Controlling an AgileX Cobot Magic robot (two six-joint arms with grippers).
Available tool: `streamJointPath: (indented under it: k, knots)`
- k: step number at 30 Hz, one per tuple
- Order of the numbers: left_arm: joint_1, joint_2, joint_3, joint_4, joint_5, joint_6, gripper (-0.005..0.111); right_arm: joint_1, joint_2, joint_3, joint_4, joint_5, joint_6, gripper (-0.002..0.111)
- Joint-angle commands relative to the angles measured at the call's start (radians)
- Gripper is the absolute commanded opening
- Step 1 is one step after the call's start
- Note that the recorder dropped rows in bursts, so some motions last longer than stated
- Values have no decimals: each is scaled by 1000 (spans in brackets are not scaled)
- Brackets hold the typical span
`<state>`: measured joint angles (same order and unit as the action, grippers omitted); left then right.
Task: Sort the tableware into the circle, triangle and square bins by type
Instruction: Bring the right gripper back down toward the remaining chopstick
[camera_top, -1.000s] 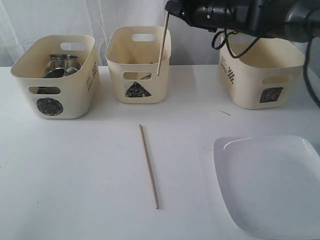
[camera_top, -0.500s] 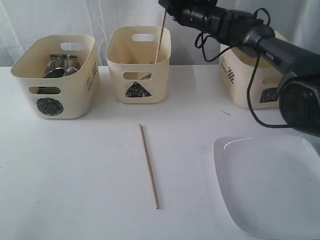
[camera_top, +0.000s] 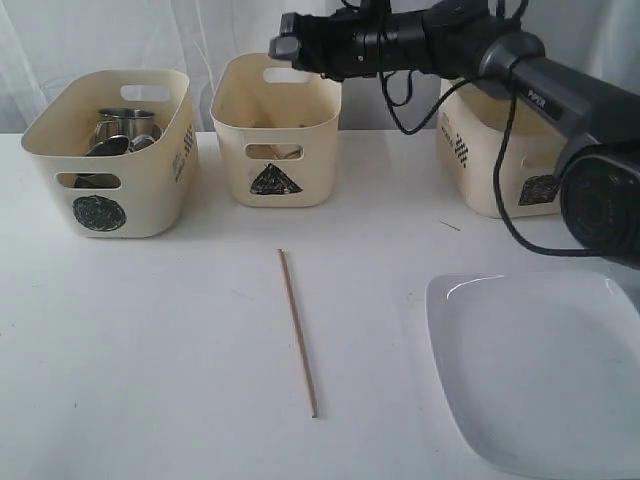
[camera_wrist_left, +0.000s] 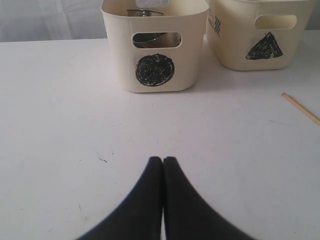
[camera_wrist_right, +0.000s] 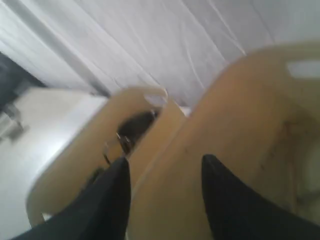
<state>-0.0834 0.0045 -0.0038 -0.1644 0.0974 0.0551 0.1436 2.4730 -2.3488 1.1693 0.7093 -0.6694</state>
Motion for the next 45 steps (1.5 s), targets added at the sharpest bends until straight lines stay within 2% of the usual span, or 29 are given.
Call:
streamJointPath:
  k: [1, 7, 12, 15, 19, 31, 38, 43, 45]
  knots:
    - [0, -5, 4, -5, 0, -4, 0, -5, -86, 105, -491, 183, 260, 43]
    - [0, -5, 4, -5, 0, -4, 0, 35, -263, 427, -704, 228, 353, 38]
    - [0, -5, 4, -5, 0, -4, 0, 135, -410, 656, -957, 181, 475, 38]
    - [0, -5, 4, -5, 0, -4, 0, 180, -474, 761, -1043, 75, 500, 38]
    - [0, -5, 4, -5, 0, -4, 0, 185, -487, 749, -1102, -20, 572, 38]
    - [0, -5, 4, -5, 0, -4, 0, 181, -488, 723, -1117, -40, 546, 38]
    - [0, -5, 4, -5, 0, -4, 0, 181, -572, 723, -1123, -50, 575, 38]
    - [0, -5, 4, -5, 0, -4, 0, 181, -697, 796, -1123, 19, 575, 38]
    - [0, -5, 4, -5, 0, -4, 0, 181, -759, 881, -1123, 61, 575, 38]
